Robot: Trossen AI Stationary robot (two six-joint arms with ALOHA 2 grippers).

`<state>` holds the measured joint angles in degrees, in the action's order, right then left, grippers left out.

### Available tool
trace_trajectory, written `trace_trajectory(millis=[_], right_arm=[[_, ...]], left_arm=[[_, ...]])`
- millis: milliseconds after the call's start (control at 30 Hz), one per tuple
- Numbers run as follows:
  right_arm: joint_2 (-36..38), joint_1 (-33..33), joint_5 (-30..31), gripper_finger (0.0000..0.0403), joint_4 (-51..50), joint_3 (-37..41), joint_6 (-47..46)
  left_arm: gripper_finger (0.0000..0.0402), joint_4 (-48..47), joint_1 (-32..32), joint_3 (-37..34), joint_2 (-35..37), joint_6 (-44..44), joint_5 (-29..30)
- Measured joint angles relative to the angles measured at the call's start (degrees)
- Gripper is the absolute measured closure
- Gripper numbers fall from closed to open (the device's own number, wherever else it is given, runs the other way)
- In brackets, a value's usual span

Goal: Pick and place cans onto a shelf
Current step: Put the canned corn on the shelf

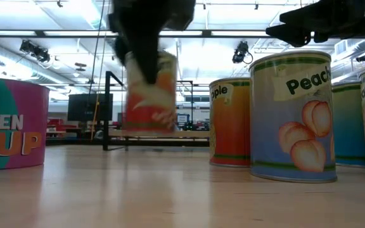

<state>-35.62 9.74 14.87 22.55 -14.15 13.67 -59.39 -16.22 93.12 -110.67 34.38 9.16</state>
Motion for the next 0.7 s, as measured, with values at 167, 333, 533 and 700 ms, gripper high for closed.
trace_trajectory(millis=[167,333,533,700], right_arm=[[0.0,0.0,0.0,0.0030,-0.1,0.0,0.0],[0.0,0.0,2.8,0.0030,-0.4,0.0,0.0],[0.0,0.0,5.1,0.0030,-1.5,0.0,0.0],[0.0,0.0,5.0,0.0030,-3.0,-1.6,1.3]], left_arm=[[0.0093,-1.7,6.9,6.2,0.0,-10.2,1.8],[0.0089,1.9,14.8,7.8,0.1,-20.1,1.8],[0.0088,10.4,24.8,8.0,-0.7,-31.0,-2.3],[0.0089,12.6,31.8,12.6,-5.2,-37.7,-6.2]])
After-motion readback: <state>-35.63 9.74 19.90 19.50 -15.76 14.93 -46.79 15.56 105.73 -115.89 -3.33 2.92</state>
